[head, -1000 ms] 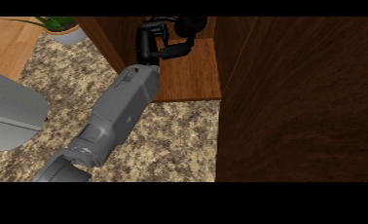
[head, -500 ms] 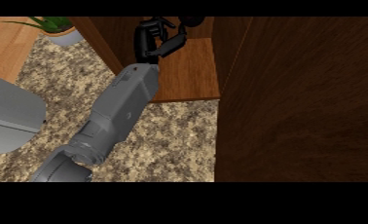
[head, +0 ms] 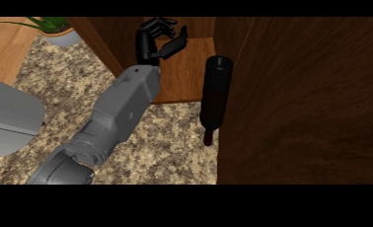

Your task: Pick up the wine, place it into the cabinet and close the cabinet

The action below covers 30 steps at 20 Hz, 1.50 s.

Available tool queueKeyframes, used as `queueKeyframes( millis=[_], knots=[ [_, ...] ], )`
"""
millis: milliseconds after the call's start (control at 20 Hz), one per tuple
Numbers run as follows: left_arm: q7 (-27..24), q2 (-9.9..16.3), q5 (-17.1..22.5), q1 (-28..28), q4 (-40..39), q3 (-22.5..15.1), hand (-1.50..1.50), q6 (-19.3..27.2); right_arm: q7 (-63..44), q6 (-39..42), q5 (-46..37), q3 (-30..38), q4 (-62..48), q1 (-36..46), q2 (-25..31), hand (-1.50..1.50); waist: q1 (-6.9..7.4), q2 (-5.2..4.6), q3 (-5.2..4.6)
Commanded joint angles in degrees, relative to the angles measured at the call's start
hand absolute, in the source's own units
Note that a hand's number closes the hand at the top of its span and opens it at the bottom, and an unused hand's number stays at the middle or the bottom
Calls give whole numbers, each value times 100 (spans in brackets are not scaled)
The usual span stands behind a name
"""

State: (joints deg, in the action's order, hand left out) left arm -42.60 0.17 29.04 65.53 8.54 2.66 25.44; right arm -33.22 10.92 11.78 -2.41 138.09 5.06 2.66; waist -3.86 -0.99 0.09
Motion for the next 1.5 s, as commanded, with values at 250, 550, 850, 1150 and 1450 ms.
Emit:
queueKeyframes(
  millis=[250,550,850,1150,1450],
  knots=[
    [-232,26,-147,-85,-279,40,-150,296,-80,-29,228,97,308,-30,43,-150,-46,-53,-13],
    [-283,66,-409,-319,-455,-148,-150,306,25,50,387,299,204,-72,115,-150,-9,-43,-11],
    [-437,105,-279,-351,-325,59,-150,372,-114,27,294,25,387,-62,71,-150,-31,-50,-18],
    [-675,123,-328,-481,-259,93,-150,161,-12,-64,-60,-253,336,-162,-87,-150,29,-30,-20],
    [-709,101,-403,-488,-268,62,-150,-261,-37,-138,-172,-283,90,128,-62,-150,37,-47,-23]
  ],
)
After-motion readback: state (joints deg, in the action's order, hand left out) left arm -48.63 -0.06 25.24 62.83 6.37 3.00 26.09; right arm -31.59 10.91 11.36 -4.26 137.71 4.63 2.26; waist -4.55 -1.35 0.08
